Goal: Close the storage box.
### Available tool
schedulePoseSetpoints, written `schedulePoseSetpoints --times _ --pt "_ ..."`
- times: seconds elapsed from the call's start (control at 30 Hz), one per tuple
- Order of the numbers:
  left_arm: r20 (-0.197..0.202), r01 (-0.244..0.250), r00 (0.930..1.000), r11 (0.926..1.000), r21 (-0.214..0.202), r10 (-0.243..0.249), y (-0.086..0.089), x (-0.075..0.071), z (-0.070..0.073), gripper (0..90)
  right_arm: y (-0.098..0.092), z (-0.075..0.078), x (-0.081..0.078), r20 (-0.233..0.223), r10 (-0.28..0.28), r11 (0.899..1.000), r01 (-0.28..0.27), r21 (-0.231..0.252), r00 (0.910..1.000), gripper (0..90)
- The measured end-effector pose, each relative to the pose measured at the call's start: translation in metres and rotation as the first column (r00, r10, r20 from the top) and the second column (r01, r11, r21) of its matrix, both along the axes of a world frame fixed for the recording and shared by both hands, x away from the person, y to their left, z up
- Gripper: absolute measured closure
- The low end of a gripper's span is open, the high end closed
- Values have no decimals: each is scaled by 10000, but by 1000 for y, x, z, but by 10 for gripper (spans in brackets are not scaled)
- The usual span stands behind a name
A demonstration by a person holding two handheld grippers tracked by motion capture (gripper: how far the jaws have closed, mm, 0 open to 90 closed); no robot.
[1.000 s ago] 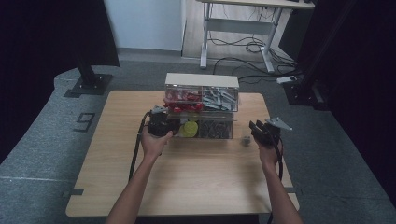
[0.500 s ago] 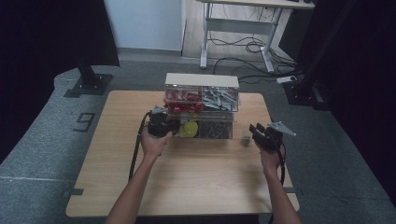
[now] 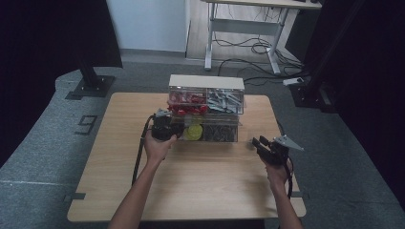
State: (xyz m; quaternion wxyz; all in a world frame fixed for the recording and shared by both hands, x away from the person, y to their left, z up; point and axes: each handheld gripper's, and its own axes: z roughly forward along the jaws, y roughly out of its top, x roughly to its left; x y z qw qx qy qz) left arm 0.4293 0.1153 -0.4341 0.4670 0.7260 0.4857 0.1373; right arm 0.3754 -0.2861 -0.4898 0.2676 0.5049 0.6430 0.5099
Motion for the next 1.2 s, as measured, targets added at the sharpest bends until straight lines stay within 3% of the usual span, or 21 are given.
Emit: schedulePoseSetpoints --times 0.6,1.0,1.2 --pt "-21 60 10000 9999 97 -60 2 -6 -3 900 6 -33 -20 -536 530 9984 -520 201 9972 600" --pt "-11 66 10000 9999 127 -66 3 -13 -7 900 -1 -38 -24 -658 506 9986 -493 216 9966 596" --pt "-75 113 9999 9999 125 -112 4 -16 -13 899 -1 -43 -26 -926 573 9982 -554 232 9941 589"
